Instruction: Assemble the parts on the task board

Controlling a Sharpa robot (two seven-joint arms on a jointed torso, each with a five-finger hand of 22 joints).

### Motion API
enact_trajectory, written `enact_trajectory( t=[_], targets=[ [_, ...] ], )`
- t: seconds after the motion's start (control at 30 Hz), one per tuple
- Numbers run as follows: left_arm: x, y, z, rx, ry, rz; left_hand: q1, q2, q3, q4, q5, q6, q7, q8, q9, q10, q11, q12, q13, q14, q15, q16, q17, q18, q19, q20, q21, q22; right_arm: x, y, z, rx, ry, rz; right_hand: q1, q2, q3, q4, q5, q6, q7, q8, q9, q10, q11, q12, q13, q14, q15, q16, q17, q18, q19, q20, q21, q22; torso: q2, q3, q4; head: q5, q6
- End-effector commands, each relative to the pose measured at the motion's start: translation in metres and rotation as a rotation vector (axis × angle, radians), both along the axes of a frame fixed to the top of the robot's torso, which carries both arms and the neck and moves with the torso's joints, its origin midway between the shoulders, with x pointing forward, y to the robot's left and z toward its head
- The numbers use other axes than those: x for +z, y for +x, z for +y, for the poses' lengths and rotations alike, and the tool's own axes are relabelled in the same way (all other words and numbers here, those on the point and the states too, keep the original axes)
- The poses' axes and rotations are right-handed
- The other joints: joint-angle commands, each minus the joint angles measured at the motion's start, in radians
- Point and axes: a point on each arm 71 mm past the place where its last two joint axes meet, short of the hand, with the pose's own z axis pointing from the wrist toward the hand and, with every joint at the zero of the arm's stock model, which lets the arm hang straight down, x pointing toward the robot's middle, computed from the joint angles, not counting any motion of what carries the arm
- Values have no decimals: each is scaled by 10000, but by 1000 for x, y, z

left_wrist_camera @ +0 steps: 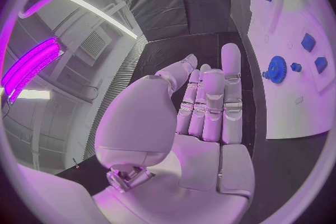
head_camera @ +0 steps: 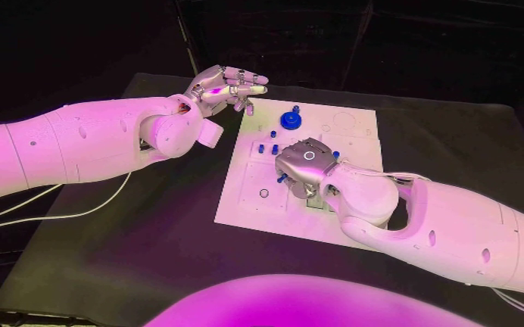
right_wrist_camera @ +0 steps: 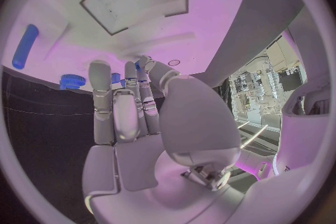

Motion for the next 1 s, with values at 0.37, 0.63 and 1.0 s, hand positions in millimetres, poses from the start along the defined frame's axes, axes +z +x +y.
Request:
enact_trajectory(
  t=[0.37,0.63,1.0],
  targets=[
    [1,0,-1,-70,-26,-53,-34,99,-42,8,44,18,-15,37,6,21,18,39,15,9,-69,42,-10,145,-9,-24,-50,-11,1,-2,4,251,120,95,-78,34,8,48,-57,76,-28,-14,12,75,0,-59,-12,351,-75,26,1,-123,80,8,52,-4,-6,-1,7,-10,-3],
    [1,1,-1,-67,-17,-42,-34,99,-42,8,44,18,-15,37,6,21,18,39,15,9,-69,42,-10,145,-9,-24,-50,-11,2,-4,5,363,234,142,-83,37,15,67,-62,84,-32,-18,11,81,-2,-67,-16,345,-78,15,-26,-122,74,4,45,-14,-1,0,-1,-6,-5],
    [1,1,0,-46,4,-23,-34,99,-42,8,44,18,-15,37,6,21,18,39,15,9,-69,42,-10,145,-9,-24,-50,-11,3,-5,5,463,410,245,-83,38,17,70,-63,85,-32,-19,11,82,-3,-69,-16,347,-78,23,-10,-123,76,4,47,-9,1,-2,7,4,-33]
  ],
)
